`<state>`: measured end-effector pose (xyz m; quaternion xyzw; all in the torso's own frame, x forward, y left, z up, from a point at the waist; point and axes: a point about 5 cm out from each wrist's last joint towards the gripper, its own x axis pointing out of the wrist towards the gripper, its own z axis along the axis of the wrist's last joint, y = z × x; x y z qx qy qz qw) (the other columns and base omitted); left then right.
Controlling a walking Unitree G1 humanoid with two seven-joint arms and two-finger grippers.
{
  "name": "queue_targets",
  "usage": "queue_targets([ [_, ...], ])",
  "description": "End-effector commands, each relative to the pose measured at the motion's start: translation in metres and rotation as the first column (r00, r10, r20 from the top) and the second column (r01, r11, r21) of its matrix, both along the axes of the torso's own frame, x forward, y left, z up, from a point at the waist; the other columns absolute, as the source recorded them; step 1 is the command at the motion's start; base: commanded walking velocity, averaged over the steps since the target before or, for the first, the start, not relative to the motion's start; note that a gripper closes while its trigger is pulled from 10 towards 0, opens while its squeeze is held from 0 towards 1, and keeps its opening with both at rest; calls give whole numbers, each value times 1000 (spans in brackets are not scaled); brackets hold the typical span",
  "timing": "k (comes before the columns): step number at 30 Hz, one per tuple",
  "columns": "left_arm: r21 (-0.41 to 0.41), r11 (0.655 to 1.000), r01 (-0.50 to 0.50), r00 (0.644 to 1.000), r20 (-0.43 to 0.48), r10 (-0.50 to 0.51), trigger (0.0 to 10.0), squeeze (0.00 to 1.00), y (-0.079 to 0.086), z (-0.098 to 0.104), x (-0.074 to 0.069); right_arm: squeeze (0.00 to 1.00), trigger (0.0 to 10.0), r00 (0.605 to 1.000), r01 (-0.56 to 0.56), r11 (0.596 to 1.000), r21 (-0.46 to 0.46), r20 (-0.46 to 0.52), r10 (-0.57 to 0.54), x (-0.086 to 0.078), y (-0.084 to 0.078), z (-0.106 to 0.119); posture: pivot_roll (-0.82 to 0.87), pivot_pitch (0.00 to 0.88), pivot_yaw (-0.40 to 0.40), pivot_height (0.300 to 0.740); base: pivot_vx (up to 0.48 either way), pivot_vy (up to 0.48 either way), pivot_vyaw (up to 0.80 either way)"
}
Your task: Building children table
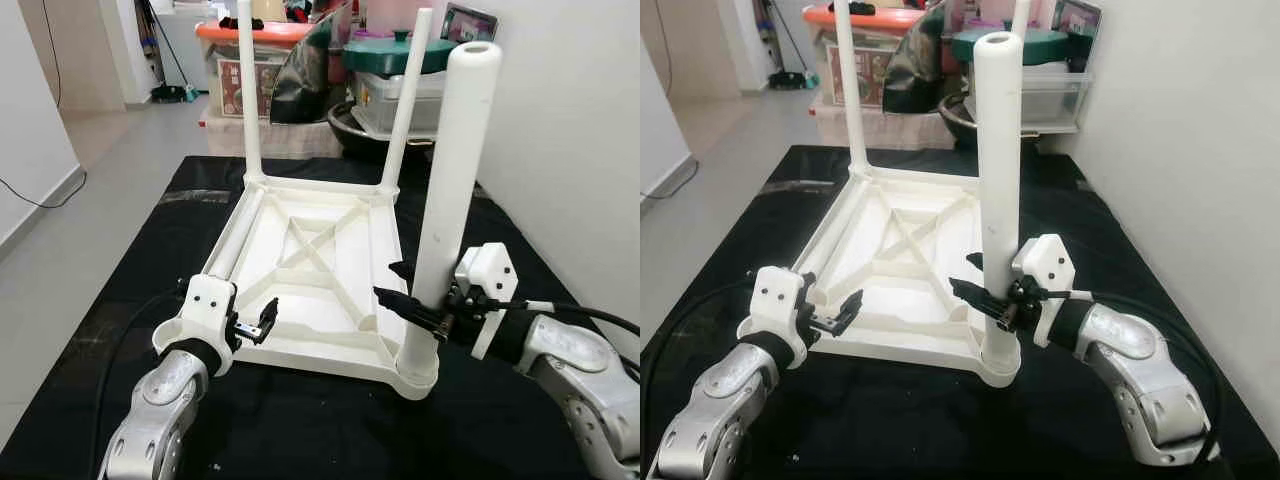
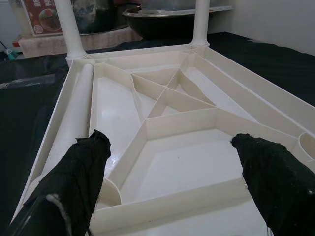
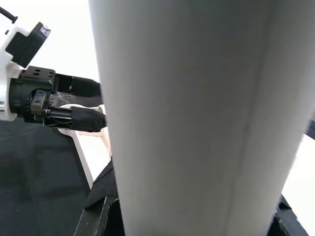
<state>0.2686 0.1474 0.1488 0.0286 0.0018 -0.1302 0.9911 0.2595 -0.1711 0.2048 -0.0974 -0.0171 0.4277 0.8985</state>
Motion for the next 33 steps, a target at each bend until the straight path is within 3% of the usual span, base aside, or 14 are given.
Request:
queue_targets([
  [1,4,1000,-10,1000,-18,10,10000,0,3,-5,-1,0,10000,991,-22,1000,5,-130,23,0,9,-25,33,0,-84,740,0,0,0],
  [5,4,1000,-11,1000,-20,11,10000,0,3,-5,-2,0,10000,988,35,999,6,-149,-34,3,7,-30,33,0,-84,740,0,0,0],
  [7,3,1000,-11,1000,-20,11,10000,0,3,-5,-2,0,10000,941,261,965,-38,-213,-263,18,-6,-45,29,0,-84,740,0,0,0],
  [8,3,1000,-11,1000,-20,11,10000,0,3,-5,-2,0,10000,941,261,965,-38,-213,-263,18,-6,-45,29,0,-84,740,0,0,0],
  [10,5,1000,-13,1000,-20,13,10000,0,2,-6,-2,0,10000,819,504,857,-109,-256,-514,31,-25,-64,30,0,-86,740,0,0,0],
  [12,5,1000,-13,1000,-20,13,10000,0,2,-6,-2,0,10000,819,504,857,-109,-256,-514,31,-25,-64,30,0,-86,740,0,0,0],
  [16,8,1000,-21,1000,-21,21,10000,0,4,-6,-2,0,10000,631,729,680,-77,-307,-712,38,-40,-76,34,0,-90,740,0,0,0],
  [21,9,1000,-23,999,-21,24,10000,0,4,-6,-1,0,10000,588,769,633,-84,-295,-753,40,-41,-78,34,0,-91,740,0,0,0],
  [22,9,1000,-24,999,-21,24,10000,0,4,-6,-1,0,10000,559,794,602,-90,-282,-780,41,-42,-79,34,0,-91,740,0,0,0],
  [23,10,1000,-27,999,-23,27,10000,0,4,-6,-1,0,10000,443,871,487,-73,-312,-840,42,-46,-83,36,0,-93,740,0,0,0],
  [24,10,1000,-27,999,-23,27,10000,0,4,-6,-1,0,10000,443,871,487,-73,-312,-840,42,-46,-83,36,0,-93,740,0,0,0],
  [28,11,999,-30,999,-24,31,10000,0,4,-6,-1,0,10000,354,918,393,-53,-341,-871,43,-48,-86,38,0,-94,740,0,0,0],
  [30,12,999,-34,999,-24,35,10000,0,5,-6,0,0,10000,292,946,323,-29,-355,-888,44,-47,-85,39,0,-91,740,0,0,0],
  [33,14,999,-36,999,-25,37,10000,0,6,-7,0,0,10000,271,955,296,-13,-369,-889,45,-43,-84,36,0,-88,740,0,0,0],
])
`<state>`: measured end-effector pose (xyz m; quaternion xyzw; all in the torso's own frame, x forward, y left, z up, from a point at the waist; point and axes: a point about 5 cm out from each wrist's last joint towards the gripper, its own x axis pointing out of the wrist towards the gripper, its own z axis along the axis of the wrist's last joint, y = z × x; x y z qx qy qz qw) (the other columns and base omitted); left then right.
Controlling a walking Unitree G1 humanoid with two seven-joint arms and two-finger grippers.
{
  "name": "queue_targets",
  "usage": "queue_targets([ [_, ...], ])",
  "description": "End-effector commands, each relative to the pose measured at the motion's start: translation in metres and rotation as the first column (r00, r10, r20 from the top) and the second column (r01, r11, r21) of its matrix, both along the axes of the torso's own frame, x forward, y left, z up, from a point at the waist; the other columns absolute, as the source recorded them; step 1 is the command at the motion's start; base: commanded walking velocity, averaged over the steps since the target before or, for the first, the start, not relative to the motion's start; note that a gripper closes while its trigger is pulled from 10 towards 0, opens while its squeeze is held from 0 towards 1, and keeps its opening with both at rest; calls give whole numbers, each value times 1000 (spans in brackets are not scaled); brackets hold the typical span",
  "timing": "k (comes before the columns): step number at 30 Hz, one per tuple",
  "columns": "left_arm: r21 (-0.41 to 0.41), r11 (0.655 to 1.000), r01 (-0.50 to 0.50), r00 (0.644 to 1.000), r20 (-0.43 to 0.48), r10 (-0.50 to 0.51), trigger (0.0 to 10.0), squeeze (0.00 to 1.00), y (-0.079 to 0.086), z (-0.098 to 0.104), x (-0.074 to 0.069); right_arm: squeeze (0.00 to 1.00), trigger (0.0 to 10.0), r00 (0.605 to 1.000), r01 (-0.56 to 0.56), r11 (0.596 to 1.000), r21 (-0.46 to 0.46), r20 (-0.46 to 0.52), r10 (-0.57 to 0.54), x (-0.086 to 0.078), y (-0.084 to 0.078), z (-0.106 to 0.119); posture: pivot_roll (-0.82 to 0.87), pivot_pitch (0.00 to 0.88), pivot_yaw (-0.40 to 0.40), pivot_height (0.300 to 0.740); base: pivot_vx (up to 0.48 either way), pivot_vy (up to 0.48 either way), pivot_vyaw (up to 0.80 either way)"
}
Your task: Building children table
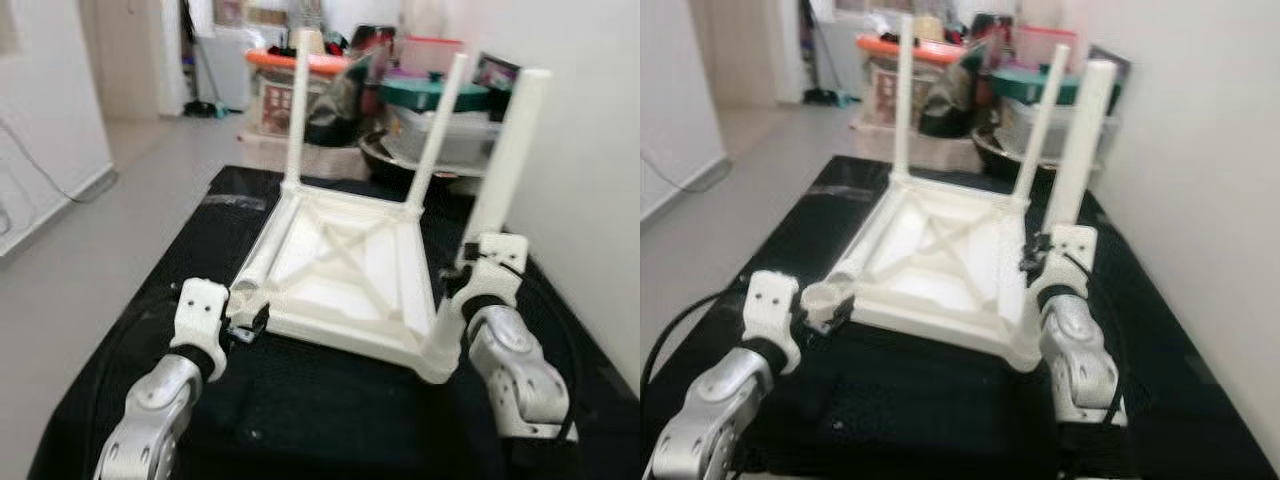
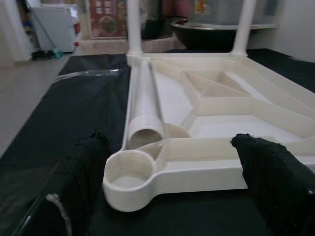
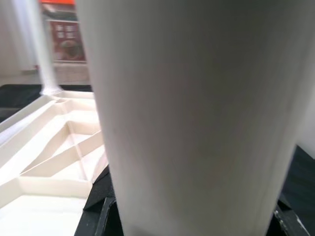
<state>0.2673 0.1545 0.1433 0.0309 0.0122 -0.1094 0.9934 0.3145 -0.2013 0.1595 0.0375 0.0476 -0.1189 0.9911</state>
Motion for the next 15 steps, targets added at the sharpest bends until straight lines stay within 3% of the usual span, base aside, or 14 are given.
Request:
queue_targets([
  [1,7,1000,6,1000,-7,-6,10000,0,-2,-1,2,0,10000,980,111,990,82,-172,-95,-9,-10,-38,36,0,-88,740,0,0,0],
  [8,11,1000,5,1000,-10,-5,10000,0,-2,-3,2,0,10000,988,51,998,46,-147,-43,-6,0,-33,35,0,-91,740,0,0,0],
  [10,12,1000,1,1000,-11,-1,10000,0,-2,-3,2,0,10000,982,-183,982,39,-49,185,2,21,-17,37,0,-92,740,0,0,0],
  [11,12,1000,0,1000,-12,0,10000,0,-1,-4,2,0,10000,959,-282,959,27,-13,283,3,31,-11,37,0,-92,740,0,0,0],
  [13,12,1000,0,1000,-12,0,10000,0,-2,-4,2,0,10000,858,-512,859,-18,39,512,-1,50,0,33,0,-91,740,0,0,0],
  [15,10,1000,1,1000,-12,-1,10000,0,-2,-4,3,0,10000,750,-657,749,-84,26,661,-10,59,4,30,0,-91,740,0,0,0],
])
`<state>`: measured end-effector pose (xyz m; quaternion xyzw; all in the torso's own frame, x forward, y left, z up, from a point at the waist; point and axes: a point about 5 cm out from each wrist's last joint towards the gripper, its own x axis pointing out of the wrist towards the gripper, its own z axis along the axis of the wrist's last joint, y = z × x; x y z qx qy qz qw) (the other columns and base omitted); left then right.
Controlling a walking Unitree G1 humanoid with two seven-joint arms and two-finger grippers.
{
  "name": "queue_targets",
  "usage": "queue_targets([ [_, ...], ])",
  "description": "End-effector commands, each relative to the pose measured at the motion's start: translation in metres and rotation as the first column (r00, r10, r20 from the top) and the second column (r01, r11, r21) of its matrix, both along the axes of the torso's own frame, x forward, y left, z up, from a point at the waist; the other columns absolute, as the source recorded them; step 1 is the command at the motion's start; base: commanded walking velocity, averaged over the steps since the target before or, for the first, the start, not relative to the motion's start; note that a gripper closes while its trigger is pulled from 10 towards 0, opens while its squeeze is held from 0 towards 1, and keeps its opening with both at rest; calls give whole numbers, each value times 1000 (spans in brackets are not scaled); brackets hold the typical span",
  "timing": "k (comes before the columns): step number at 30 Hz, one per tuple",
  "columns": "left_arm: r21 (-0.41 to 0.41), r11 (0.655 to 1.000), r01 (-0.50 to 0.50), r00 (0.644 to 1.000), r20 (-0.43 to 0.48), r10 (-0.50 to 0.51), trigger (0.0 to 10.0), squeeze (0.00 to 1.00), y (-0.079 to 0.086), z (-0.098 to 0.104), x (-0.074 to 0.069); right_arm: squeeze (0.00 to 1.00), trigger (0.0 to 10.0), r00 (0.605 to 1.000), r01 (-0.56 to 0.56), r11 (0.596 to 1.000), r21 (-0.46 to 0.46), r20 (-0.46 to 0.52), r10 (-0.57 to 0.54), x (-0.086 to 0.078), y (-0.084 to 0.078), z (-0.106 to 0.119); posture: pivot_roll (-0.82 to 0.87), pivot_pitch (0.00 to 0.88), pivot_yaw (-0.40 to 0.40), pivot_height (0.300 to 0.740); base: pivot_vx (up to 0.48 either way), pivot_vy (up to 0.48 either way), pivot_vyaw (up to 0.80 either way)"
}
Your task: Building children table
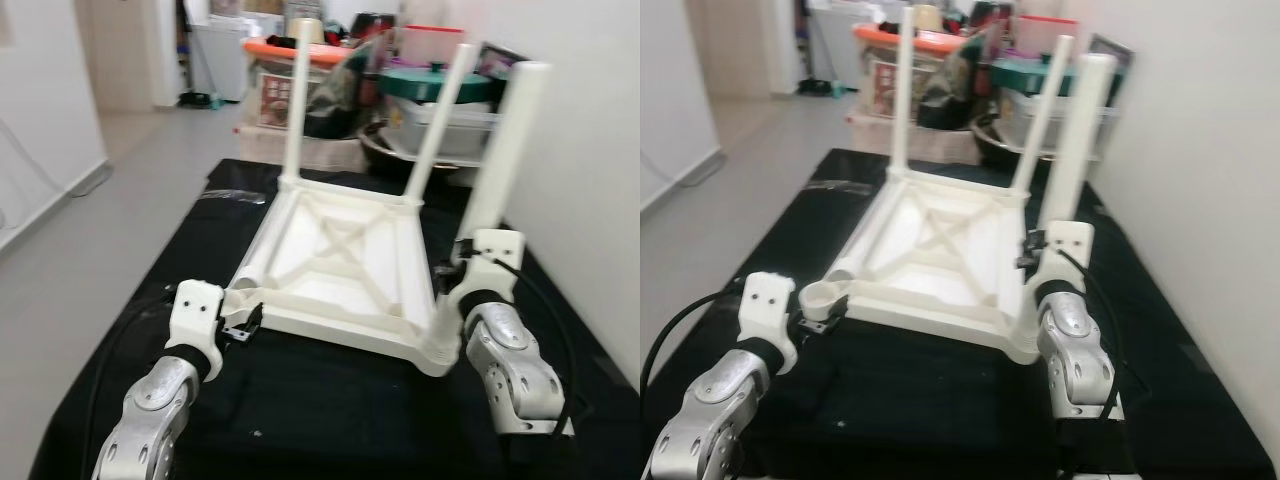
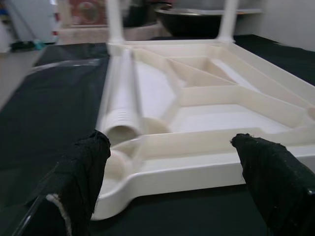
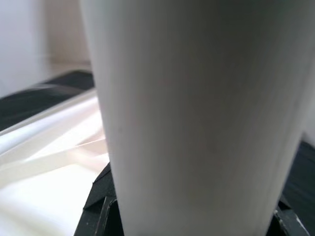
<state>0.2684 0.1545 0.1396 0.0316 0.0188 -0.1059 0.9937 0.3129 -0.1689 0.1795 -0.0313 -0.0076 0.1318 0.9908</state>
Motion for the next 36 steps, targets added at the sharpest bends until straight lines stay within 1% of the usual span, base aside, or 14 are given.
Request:
queue_targets([
  [1,7,1000,8,1000,1,-8,10000,0,-2,0,2,0,10000,974,-211,977,33,-76,213,-8,26,-16,30,0,-91,740,0,0,0],
  [3,6,1000,8,1000,1,-8,10000,0,-2,0,2,0,10000,938,-343,939,-40,-75,339,-16,29,-16,30,0,-91,740,0,0,0],
  [4,6,1000,8,1000,1,-8,10000,0,-2,0,2,0,10000,938,-343,939,-40,-75,339,-16,29,-16,30,0,-91,740,0,0,0],
  [5,6,1000,8,1000,3,-8,10000,0,-3,0,2,0,10000,923,-384,912,-146,-66,378,-17,24,-14,30,0,-92,740,0,0,0],
  [8,5,1000,7,1000,3,-7,10000,0,-3,-1,2,0,10000,923,-384,903,-194,-63,380,-16,21,-13,30,0,-92,740,0,0,0],
  [9,5,1000,5,1000,3,-5,10000,0,-3,-1,2,0,10000,914,-402,882,-245,-58,401,-13,19,-11,30,0,-92,740,0,0,0],
  [13,5,1000,5,1000,3,-5,10000,0,-3,-1,2,0,10000,909,-413,875,-251,-52,414,-12,19,-8,32,0,-95,740,0,0,0],
  [17,5,1000,6,1000,4,-6,10000,0,-3,-1,3,0,10000,921,-389,900,-199,-59,385,-6,17,-8,34,0,-94,740,0,0,0],
  [20,2,1000,7,1000,2,-7,10000,0,-3,-1,3,0,10000,934,-354,931,-90,-71,349,-1,6,-10,32,0,-91,740,0,0,0],
  [21,2,1000,7,1000,2,-7,10000,0,-3,-1,3,0,10000,934,-354,931,-90,-71,349,-1,6,-10,32,0,-91,740,0,0,0],
  [24,-1,1000,9,1000,1,-9,10000,0,-4,-1,3,0,10000,917,-396,918,-26,-59,394,-3,0,-14,31,0,-87,740,0,0,0],
  [25,-4,1000,13,1000,0,-13,10000,0,-5,-1,3,0,10000,894,-443,895,42,-50,445,-7,-5,-16,33,0,-88,740,0,0,0],
  [28,-6,1000,12,1000,0,-12,10000,0,-5,-1,4,0,10000,873,-481,873,77,-45,485,-9,-6,-14,34,0,-89,740,0,0,0],
  [36,-7,1000,9,1000,0,-9,10000,0,-5,-1,4,0,10000,848,-524,849,69,-55,527,-9,-5,-16,45,0,-93,740,0,0,0],
])
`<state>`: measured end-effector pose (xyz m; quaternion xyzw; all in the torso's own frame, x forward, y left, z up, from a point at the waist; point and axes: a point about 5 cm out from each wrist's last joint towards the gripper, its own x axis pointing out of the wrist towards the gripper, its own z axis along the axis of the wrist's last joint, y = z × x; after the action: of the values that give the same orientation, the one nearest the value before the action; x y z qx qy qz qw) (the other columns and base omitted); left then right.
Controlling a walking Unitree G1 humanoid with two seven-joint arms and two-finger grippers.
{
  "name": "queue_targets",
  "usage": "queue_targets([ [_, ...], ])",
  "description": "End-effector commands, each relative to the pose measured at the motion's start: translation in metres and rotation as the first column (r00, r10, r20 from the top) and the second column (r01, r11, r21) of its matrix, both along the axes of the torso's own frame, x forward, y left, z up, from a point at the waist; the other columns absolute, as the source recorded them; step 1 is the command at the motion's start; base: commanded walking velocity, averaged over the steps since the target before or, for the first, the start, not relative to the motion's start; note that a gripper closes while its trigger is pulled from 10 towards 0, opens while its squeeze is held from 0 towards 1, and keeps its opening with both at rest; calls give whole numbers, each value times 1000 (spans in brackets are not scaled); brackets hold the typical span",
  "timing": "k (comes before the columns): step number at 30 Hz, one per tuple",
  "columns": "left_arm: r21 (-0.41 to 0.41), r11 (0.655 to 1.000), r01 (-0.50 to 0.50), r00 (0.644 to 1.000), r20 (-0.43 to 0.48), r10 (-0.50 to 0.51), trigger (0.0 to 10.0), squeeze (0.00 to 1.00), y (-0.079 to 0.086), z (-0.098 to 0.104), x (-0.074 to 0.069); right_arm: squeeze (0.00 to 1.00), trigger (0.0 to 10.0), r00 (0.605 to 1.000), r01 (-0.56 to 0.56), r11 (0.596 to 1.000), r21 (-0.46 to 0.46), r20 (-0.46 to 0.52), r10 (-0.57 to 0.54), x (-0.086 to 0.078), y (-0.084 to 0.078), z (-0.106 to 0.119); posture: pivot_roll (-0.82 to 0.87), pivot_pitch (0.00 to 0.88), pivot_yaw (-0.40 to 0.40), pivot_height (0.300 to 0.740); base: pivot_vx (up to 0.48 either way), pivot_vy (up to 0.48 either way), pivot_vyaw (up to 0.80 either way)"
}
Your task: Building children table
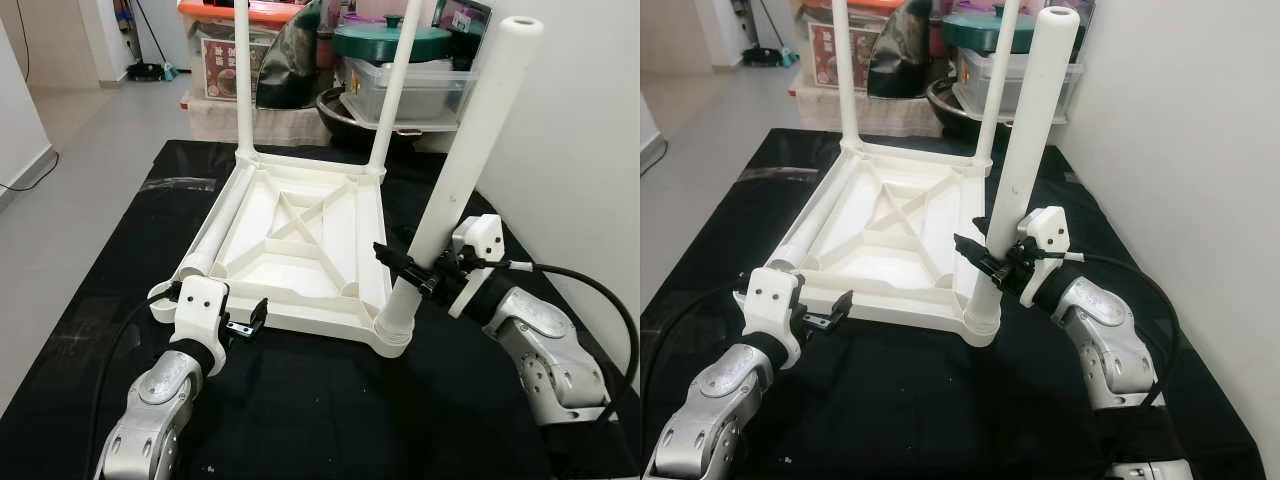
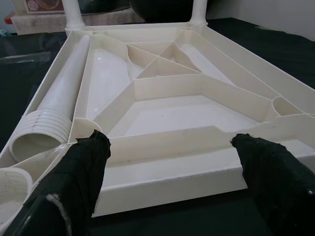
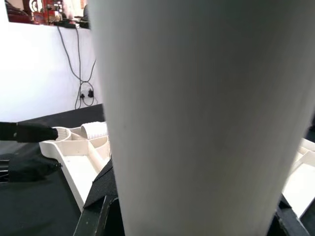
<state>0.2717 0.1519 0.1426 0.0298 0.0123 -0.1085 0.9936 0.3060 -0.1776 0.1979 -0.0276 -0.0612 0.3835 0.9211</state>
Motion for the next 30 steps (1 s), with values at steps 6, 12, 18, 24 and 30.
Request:
queue_targets([
  [6,-1,1000,3,1000,-14,-3,10000,0,-1,-4,1,0,10000,971,-150,988,-45,-195,139,-7,12,-41,49,0,-93,740,0,0,0],
  [12,-5,1000,6,1000,-18,-6,10000,0,-2,-5,0,0,10000,960,-181,983,-36,-225,169,-4,13,-43,52,0,-98,740,0,0,0],
  [18,-5,1000,-4,1000,-20,4,10000,0,1,-6,-1,0,10000,967,59,998,-36,-247,-66,19,13,-45,61,0,-105,740,0,0,0],
  [24,-1,1000,-11,1000,-23,11,10000,0,2,-7,-2,0,10000,835,476,878,-45,-292,-467,34,1,-52,59,0,-108,740,0,0,0],
  [30,4,1000,-10,1000,-27,10,10000,0,2,-8,-1,0,10000,663,702,706,-93,-276,-696,30,-6,-58,54,0,-103,740,0,0,0],
])
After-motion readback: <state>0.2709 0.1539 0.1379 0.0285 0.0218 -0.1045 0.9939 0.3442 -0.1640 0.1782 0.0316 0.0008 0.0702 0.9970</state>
